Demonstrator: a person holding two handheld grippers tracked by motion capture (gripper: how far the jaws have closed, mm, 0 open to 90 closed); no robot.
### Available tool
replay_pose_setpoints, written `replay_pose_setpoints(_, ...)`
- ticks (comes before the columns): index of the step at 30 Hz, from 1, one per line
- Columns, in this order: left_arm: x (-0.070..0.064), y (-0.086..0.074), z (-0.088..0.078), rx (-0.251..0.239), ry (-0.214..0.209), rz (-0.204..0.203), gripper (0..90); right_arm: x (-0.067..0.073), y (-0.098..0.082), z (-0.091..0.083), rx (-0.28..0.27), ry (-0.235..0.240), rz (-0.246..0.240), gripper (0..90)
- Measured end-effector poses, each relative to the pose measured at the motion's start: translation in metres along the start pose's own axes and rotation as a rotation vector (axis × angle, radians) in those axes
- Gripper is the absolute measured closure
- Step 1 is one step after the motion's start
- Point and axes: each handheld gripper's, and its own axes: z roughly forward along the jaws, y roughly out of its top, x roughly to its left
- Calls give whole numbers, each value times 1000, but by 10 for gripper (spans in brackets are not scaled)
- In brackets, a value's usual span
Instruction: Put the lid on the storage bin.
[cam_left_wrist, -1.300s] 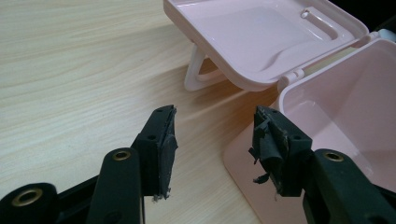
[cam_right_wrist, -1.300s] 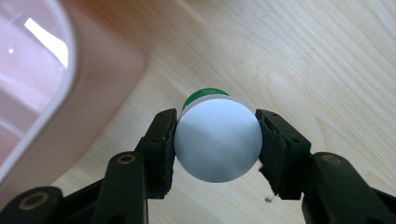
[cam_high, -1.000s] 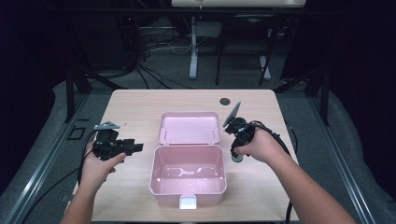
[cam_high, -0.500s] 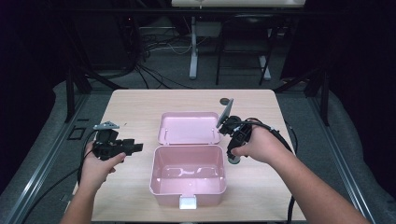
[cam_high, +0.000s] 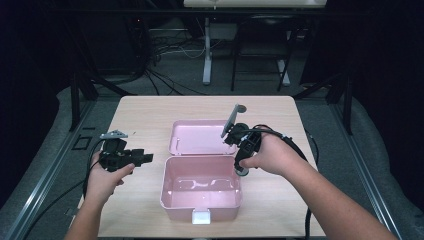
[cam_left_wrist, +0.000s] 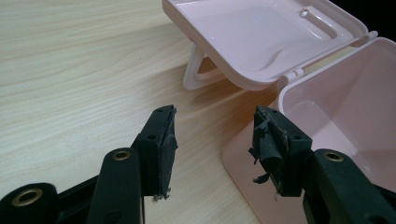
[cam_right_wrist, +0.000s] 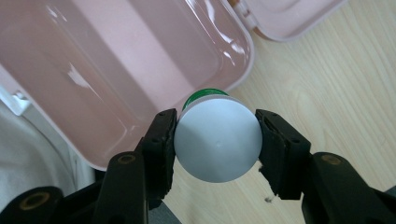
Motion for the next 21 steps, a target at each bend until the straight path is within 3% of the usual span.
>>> replay_pose_setpoints(7, 1, 0, 0, -2, 0, -4, 493, 14, 11, 5, 5, 15, -43, 504)
replay_pose_setpoints(21, -3, 0, 1, 2, -4, 9, 493, 27, 19, 20, 12, 29, -105, 504)
